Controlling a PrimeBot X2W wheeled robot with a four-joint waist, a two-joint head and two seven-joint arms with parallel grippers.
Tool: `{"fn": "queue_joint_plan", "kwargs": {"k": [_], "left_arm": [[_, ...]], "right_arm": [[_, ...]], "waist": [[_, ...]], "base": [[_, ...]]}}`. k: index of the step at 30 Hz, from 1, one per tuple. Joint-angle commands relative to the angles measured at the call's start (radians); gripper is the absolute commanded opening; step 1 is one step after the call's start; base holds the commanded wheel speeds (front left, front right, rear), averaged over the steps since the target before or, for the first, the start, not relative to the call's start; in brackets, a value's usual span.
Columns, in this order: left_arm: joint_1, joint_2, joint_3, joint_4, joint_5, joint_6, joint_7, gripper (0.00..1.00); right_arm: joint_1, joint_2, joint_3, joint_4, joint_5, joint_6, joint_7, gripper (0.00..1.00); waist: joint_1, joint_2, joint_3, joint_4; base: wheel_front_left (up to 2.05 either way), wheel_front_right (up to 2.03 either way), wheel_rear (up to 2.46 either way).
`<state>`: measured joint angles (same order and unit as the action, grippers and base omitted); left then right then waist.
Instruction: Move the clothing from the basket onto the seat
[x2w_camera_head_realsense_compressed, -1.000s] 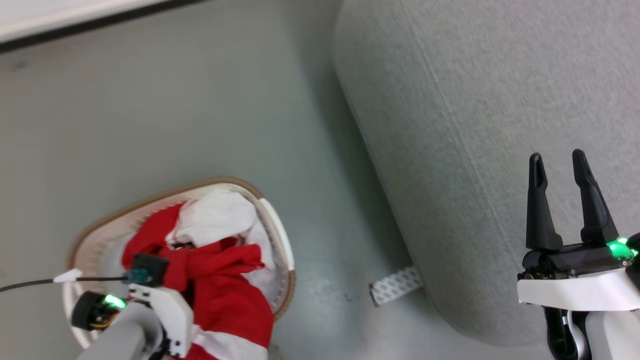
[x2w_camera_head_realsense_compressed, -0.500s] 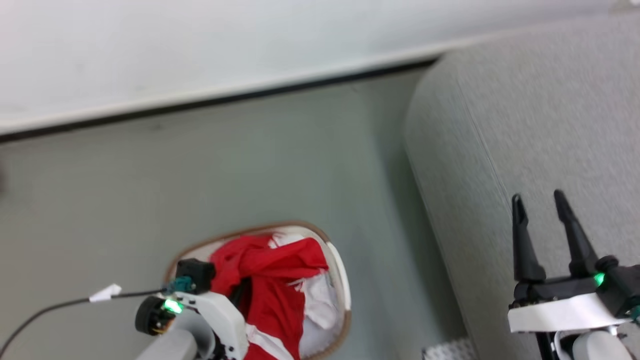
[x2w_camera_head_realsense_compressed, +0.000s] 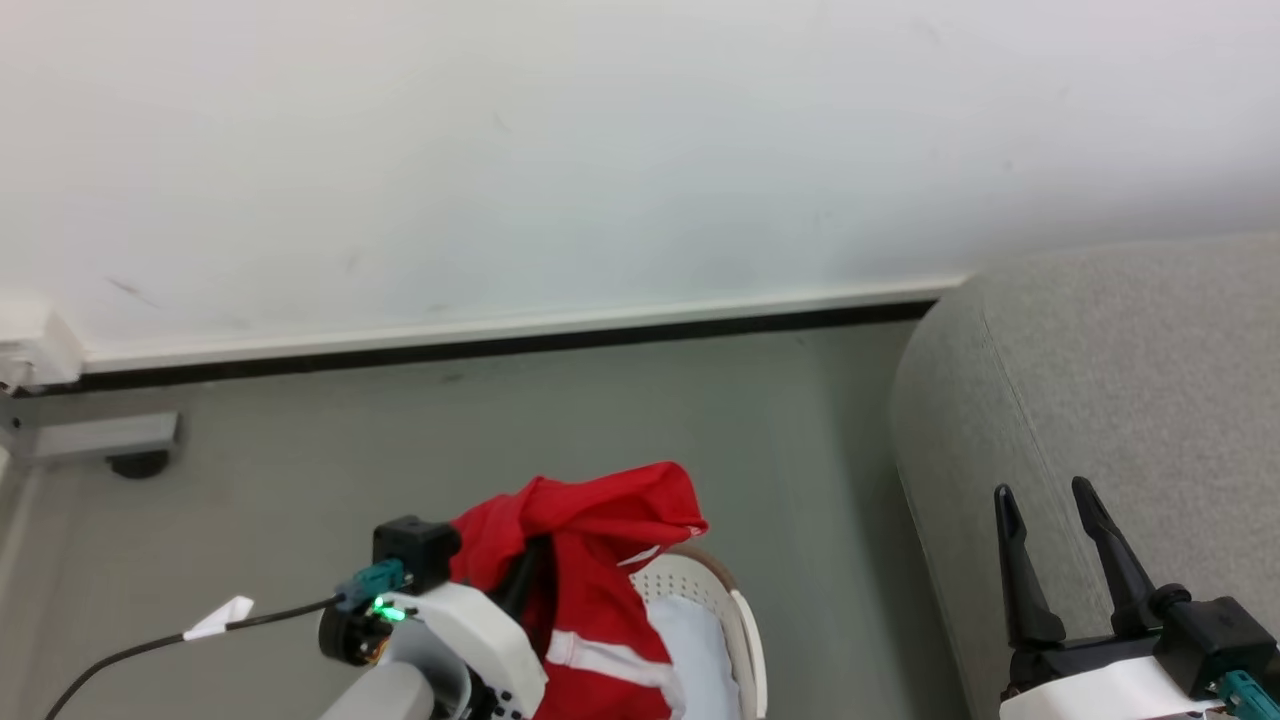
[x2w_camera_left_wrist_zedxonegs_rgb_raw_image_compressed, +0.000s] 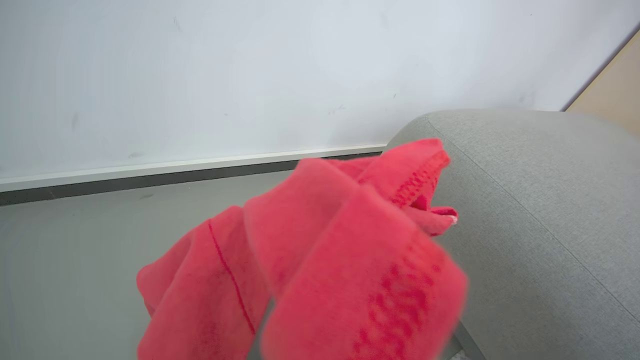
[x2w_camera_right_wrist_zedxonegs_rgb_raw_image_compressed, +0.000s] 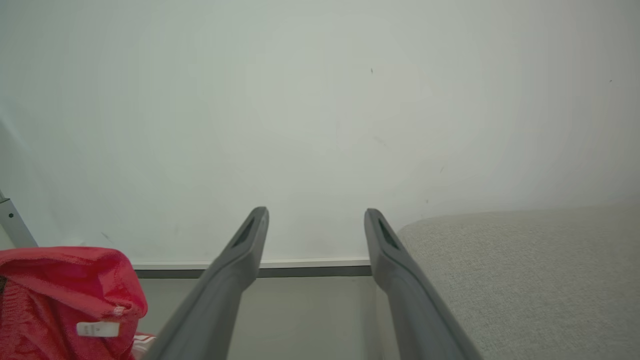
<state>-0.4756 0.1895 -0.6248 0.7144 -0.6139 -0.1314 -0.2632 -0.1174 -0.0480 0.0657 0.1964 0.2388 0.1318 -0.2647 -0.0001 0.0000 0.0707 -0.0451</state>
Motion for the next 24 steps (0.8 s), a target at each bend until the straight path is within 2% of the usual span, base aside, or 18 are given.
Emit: {"fn": "queue_joint_plan", "kwargs": {"k": [1, 13, 24], "left_arm": [[0.008, -0.002, 0.014, -0.031, 0.035, 0.002, -0.002, 0.0], [-0.007, -0.021, 0.096, -0.257, 0.105, 0.002, -0.002, 0.0], [-0.015, -0.023, 0.163, -0.397, 0.099, 0.003, -0.002, 0.0]], "right_arm": [[0.015, -0.004, 0.005, 0.006, -0.002, -0.002, 0.0, 1.0], [0.037, -0.004, 0.044, 0.01, 0.024, -0.002, 0.0, 1.0], [0.027, -0.004, 0.104, 0.006, 0.049, -0.002, 0.0, 1.0]], "waist": [[0.0001, 0.0, -0.044, 0.03], [0.0001, 0.0, -0.077, 0.047], [0.0001, 0.0, -0.073, 0.039]], "base": [[0.0, 0.0, 0.0], [0.0, 0.0, 0.0], [0.0, 0.0, 0.0]]}}
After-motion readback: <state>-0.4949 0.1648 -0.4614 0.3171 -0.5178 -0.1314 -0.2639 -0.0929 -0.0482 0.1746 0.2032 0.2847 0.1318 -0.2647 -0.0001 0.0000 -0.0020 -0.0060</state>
